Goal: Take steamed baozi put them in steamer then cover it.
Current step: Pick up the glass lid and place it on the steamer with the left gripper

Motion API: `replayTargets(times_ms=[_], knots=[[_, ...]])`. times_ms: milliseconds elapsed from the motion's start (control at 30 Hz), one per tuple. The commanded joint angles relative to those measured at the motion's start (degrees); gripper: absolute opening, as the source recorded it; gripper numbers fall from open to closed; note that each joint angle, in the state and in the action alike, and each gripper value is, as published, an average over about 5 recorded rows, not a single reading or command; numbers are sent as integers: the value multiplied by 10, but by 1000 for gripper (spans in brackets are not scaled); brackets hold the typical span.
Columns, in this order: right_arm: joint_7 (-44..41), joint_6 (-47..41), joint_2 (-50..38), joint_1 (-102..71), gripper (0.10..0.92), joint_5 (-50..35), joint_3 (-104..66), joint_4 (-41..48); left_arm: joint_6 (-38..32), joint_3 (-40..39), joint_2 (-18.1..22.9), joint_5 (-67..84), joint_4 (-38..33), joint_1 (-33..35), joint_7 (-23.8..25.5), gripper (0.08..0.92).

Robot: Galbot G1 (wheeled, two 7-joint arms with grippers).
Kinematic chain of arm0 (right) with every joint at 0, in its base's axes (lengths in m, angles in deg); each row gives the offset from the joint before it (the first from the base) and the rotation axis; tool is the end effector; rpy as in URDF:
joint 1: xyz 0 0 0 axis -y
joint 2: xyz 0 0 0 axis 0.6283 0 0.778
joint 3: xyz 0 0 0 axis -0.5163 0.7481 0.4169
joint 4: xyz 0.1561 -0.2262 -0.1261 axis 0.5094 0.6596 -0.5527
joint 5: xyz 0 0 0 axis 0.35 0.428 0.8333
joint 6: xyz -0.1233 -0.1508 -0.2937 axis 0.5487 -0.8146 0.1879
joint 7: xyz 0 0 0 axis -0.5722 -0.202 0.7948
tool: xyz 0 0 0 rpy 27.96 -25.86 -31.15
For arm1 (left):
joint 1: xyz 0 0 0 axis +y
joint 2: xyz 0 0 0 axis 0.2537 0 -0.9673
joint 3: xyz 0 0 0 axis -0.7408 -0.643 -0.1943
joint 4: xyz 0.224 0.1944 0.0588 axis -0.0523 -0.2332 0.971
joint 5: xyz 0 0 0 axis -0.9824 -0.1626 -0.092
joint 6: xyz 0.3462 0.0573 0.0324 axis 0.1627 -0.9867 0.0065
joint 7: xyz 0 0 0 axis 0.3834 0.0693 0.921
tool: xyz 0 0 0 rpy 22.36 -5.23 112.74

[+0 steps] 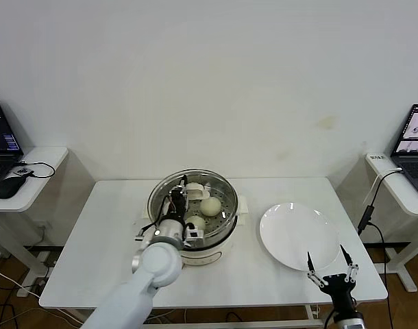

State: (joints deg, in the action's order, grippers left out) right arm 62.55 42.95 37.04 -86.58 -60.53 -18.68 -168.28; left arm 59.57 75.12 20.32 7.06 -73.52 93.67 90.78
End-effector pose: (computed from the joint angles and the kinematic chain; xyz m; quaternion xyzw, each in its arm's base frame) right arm 0.1636 -0.1094 -0.3362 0.0073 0.9772 -0.2102 0.0302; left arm 0.3306 -0.1018 -0.1994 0.0499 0.7321 0.6792 0.0157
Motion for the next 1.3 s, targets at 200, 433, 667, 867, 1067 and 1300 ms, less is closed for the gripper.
replayTargets(times_ms=[200,433,667,867,1067,1300], knots=[[0,5,3,-2,823,9,6,4,-2,-7,43,-72,53,-11,24,155],[0,7,4,-4,823,10,10,5,-6,1,45,-70,56,-6,23,155],[0,10,6,-4,823,11,13,7,-7,1,56,-70,67,-12,20,155],[-1,13,6,-6,823,12,13,9,-9,6,59,-65,74,-14,16,155],[-1,13,8,-6,823,14,15,9,-10,13,62,-54,55,-9,10,161],[-1,14,8,-6,823,15,17,11,-10,30,45,-33,-7,21,2,333]])
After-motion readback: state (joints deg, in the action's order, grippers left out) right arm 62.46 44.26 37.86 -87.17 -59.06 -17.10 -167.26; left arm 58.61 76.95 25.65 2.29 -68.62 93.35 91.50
